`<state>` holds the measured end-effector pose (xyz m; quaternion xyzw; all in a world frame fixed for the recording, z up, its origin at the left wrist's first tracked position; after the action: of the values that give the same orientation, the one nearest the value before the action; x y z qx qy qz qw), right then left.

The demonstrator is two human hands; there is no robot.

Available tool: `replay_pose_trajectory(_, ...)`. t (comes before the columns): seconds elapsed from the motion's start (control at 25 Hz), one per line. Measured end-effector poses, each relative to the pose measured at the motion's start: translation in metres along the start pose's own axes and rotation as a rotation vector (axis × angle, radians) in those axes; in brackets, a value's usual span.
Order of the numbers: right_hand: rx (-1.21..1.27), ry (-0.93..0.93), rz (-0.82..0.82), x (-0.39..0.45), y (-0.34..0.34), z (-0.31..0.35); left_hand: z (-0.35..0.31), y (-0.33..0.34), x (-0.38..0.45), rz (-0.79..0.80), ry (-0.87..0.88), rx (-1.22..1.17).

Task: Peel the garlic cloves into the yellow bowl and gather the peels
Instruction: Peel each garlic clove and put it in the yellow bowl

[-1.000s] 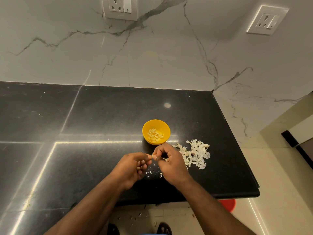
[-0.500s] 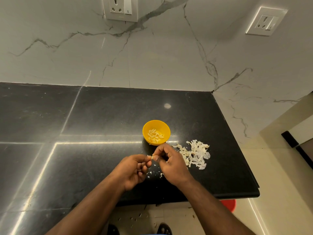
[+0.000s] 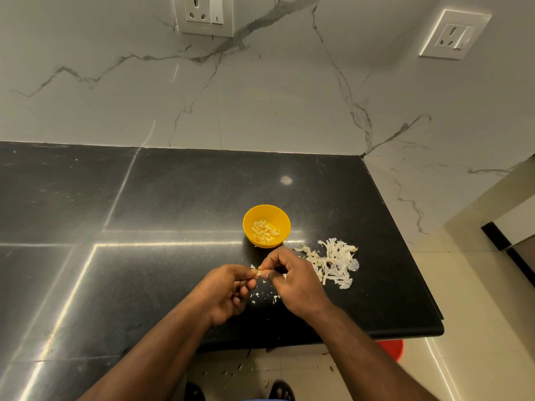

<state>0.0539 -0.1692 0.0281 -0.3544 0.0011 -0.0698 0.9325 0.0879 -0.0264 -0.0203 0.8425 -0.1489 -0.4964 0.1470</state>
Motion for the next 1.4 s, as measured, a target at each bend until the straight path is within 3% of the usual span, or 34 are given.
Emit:
replay_pose_trajectory(0.12,0.03,0.042,0.003,0.001,0.002,-0.005,0.0,-0.001,0.0,0.02,0.036,0.033)
replay_pose_trajectory(0.36,0.189,0.173,-0.041,0.006,0.004,-0.026,-0.025,0.001,-0.015,0.024,0.578,0.44)
replay_pose_trajectory(0.52,0.255,0.197,-0.035,0.005,0.005,-0.026,-0.029,0.004,-0.017,0.008,0.725,0.577)
replay_pose_trajectory(0.68,0.298,0.192,-0.015,0.004,0.004,-0.02,-0.025,0.004,-0.012,0.015,0.694,0.6)
replay_pose_trajectory(1.0,0.305,0.178,-0.01,0.001,0.002,-0.018,-0.014,0.004,-0.003,0.076,0.475,0.321)
replay_pose_trajectory(1.4,0.357,0.186,-0.004,0.001,0.0,-0.017,-0.009,0.001,0.005,0.018,0.409,0.222)
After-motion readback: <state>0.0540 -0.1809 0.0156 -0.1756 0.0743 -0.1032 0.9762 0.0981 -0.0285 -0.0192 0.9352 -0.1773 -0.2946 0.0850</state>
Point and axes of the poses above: each hand's wrist, its own x-axis towards the middle knuckle, its own y-axis out of the palm, z = x × y, the point moved 6 cm from there along x, towards the middle knuckle, and after that the axes turned 13 degrees about -x, right-handed, at the moved point
